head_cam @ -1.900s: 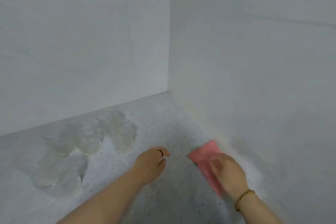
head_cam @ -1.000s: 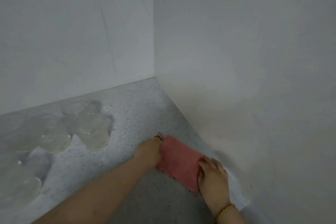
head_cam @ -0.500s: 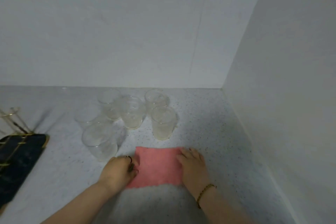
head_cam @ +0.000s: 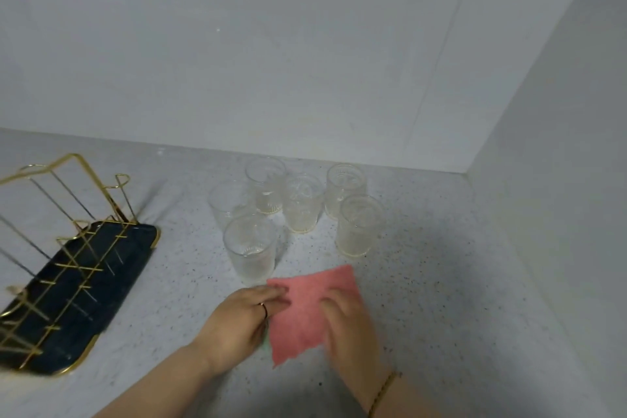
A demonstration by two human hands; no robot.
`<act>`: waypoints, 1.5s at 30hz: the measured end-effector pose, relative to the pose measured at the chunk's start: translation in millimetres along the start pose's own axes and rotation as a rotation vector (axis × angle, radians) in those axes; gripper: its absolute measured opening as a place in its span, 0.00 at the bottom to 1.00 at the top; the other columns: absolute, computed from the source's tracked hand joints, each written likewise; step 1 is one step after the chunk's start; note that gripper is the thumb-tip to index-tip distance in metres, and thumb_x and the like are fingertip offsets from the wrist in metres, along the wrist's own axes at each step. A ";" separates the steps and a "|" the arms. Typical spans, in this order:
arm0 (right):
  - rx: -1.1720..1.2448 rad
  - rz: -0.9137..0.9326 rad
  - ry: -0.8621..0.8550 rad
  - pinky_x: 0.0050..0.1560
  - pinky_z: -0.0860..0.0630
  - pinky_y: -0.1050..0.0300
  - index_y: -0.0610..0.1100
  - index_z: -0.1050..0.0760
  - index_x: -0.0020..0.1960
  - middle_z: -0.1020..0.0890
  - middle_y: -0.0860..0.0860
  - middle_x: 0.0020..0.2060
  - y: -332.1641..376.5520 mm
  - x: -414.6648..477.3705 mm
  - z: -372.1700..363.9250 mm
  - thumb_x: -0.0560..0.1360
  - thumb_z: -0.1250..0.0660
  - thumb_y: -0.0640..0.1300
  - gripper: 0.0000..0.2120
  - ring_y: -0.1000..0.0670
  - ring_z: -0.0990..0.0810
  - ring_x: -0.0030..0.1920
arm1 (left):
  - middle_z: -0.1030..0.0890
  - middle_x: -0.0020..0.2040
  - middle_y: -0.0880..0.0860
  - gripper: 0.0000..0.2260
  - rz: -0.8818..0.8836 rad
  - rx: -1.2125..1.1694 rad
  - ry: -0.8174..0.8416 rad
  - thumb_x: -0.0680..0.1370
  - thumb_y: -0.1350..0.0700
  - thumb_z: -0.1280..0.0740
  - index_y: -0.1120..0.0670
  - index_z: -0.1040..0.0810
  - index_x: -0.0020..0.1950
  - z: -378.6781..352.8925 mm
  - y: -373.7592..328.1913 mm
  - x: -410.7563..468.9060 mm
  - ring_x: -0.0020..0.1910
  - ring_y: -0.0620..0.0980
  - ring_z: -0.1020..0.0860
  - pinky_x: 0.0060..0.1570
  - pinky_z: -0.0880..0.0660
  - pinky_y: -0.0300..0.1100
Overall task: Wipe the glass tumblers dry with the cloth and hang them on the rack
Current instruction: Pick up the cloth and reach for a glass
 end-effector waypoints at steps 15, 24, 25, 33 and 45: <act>-0.019 -0.007 0.154 0.54 0.29 0.61 0.55 0.28 0.41 0.20 0.59 0.39 21.4 -24.5 -5.3 0.59 0.41 0.60 0.14 0.57 0.29 0.50 | 0.17 0.44 0.38 0.29 -0.298 0.359 0.221 0.42 0.50 0.20 0.42 0.16 0.42 6.2 -1.3 15.2 0.42 0.35 0.19 0.53 0.33 0.31; -0.139 -0.092 0.119 0.29 0.33 0.75 0.56 0.25 0.26 0.25 0.63 0.25 35.8 -20.9 -12.6 0.56 0.36 0.54 0.04 0.63 0.26 0.28 | 0.26 0.22 0.42 0.17 -0.274 0.468 0.255 0.40 0.51 0.21 0.48 0.25 0.21 8.8 -10.8 34.3 0.21 0.39 0.27 0.25 0.33 0.29; -0.094 -0.106 0.127 0.30 0.35 0.76 0.56 0.25 0.27 0.25 0.63 0.25 31.0 -21.7 -10.1 0.59 0.41 0.53 0.07 0.65 0.27 0.28 | 0.27 0.20 0.43 0.17 -0.284 0.494 0.237 0.39 0.51 0.22 0.49 0.26 0.19 12.1 -15.2 38.5 0.20 0.39 0.28 0.24 0.34 0.28; 0.365 -0.469 -0.082 0.38 0.33 0.75 0.56 0.31 0.43 0.30 0.65 0.36 -13.9 0.3 17.8 0.74 0.38 0.42 0.09 0.63 0.29 0.39 | 0.20 0.52 0.53 0.12 -0.043 0.348 0.200 0.75 0.63 0.40 0.55 0.24 0.56 17.7 -36.6 93.7 0.50 0.51 0.22 0.45 0.31 0.39; -0.066 -0.431 -0.237 0.56 0.26 0.58 0.43 0.25 0.50 0.21 0.49 0.48 -45.2 4.8 20.4 0.63 0.26 0.37 0.17 0.48 0.21 0.52 | 0.22 0.59 0.53 0.18 -0.040 0.018 -0.091 0.69 0.64 0.30 0.55 0.23 0.58 -5.5 -28.5 114.6 0.53 0.51 0.21 0.50 0.25 0.38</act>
Point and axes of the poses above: each hand's wrist, its own x-axis towards the middle knuckle, its own z-axis out of the back of the hand, y = z × x, the point moved 1 cm from there along x, towards the middle knuckle
